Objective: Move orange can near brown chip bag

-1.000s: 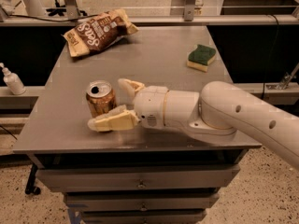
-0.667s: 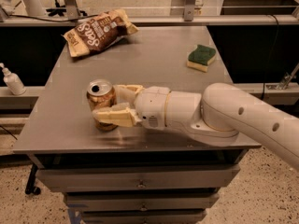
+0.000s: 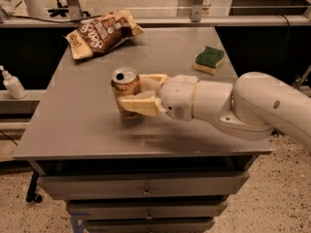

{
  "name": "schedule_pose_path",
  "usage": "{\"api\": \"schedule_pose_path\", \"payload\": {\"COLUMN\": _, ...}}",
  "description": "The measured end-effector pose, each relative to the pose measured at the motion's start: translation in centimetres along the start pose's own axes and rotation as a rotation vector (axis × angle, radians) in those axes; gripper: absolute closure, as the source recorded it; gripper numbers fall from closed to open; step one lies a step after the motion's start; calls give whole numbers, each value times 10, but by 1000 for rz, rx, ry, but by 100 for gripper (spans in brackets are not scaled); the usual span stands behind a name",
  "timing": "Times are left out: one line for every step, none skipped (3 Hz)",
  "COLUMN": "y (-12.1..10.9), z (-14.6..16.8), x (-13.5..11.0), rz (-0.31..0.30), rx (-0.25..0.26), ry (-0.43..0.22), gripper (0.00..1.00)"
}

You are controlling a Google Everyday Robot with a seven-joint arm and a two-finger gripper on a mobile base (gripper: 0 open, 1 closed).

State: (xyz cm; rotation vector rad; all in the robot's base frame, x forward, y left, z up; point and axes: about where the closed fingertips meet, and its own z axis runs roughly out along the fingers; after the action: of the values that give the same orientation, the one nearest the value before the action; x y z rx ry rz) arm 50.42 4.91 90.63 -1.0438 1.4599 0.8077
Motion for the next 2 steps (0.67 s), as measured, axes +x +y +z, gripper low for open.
{"api": "schedule_pose_path", "payload": {"y": -2, "z": -1, "x": -1, "rz": -4, "rx": 4, "ry": 1, "gripper": 100}}
{"api": "schedule_pose_path", "payload": {"y": -3, "z": 0, "x": -2, "rz": -9, "rx": 5, "ry": 2, "gripper": 100}}
